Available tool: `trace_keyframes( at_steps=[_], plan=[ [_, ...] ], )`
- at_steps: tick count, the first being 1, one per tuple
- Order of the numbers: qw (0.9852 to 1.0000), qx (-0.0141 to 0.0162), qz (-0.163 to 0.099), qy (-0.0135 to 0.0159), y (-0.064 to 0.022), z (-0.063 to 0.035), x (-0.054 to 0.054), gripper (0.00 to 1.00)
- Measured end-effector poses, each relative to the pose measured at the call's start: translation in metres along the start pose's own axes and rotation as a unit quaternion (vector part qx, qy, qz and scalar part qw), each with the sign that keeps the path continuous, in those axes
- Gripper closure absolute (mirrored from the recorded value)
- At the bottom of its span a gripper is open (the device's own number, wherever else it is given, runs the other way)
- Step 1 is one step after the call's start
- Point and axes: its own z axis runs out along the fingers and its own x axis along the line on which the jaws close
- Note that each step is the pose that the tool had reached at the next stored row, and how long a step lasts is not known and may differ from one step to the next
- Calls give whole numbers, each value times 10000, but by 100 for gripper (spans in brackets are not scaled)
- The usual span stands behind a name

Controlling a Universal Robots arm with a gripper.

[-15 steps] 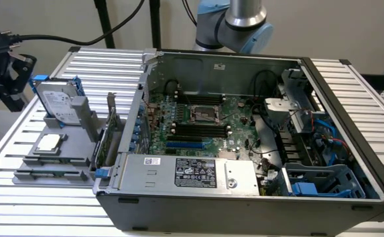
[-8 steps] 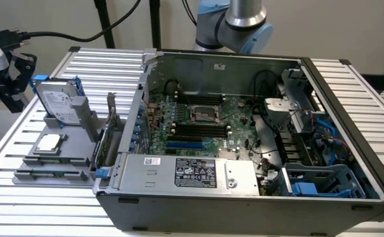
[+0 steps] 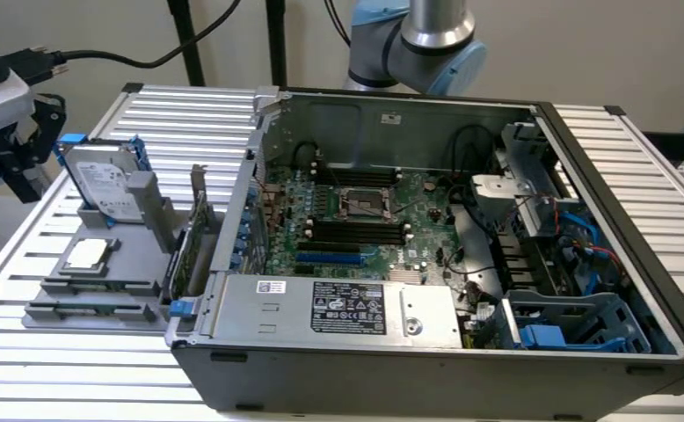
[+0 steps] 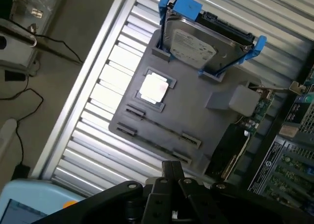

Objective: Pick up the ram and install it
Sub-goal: 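Pick up the ram and move it above insertion slot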

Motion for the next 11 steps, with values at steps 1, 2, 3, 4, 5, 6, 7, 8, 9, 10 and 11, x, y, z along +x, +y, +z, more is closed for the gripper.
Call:
trace_keyframes(
  at_steps=[1, 2, 3, 4, 5, 6, 7, 8, 9, 10, 11],
  plan=[
    [10000, 0, -93, 4, 0, 3, 0, 89],
    [9998, -1, -183, 7, 0, 6, 0, 89],
    [9996, -1, -273, 10, 0, 9, 0, 89],
    [9993, -1, -362, 14, -1, 11, 0, 89],
    [9990, -2, -453, 17, -1, 14, 0, 89],
    [9985, -2, -542, 20, -1, 17, 0, 89],
    [9980, -3, -631, 24, -1, 20, 0, 89],
    [9973, -3, -727, 28, -1, 22, 0, 89],
    [9967, -3, -816, 31, -1, 26, 0, 89],
    [9959, -4, -906, 34, -1, 29, 0, 89],
    [9950, -4, -995, 37, -1, 31, 0, 89]
  ],
)
